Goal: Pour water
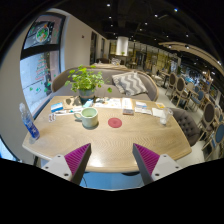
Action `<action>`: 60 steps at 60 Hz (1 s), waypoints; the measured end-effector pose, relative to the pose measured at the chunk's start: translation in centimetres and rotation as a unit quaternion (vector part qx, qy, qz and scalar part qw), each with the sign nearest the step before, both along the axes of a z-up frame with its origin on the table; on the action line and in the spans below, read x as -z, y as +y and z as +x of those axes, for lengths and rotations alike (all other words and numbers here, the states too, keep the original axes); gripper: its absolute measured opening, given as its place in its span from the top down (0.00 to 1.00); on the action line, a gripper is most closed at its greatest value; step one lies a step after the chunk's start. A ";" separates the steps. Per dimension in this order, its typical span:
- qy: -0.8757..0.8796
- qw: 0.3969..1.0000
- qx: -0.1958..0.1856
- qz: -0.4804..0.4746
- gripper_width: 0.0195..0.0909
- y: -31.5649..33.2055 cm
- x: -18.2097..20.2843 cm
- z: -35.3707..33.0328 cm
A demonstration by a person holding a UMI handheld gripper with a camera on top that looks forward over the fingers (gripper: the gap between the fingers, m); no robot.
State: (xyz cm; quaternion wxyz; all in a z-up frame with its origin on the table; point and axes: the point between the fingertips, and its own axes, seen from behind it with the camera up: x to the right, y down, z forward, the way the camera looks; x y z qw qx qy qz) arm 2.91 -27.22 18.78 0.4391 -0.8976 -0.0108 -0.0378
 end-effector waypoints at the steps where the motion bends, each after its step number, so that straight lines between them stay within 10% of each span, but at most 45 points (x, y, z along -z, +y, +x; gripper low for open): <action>1: -0.001 1.000 0.001 0.000 0.07 -0.1 0.0 0.0; 24: -0.015 0.999 0.007 -0.035 0.07 -4.5 3.5 -9.1; 60: 0.087 0.991 -0.102 0.011 0.07 1.5 7.7 -43.2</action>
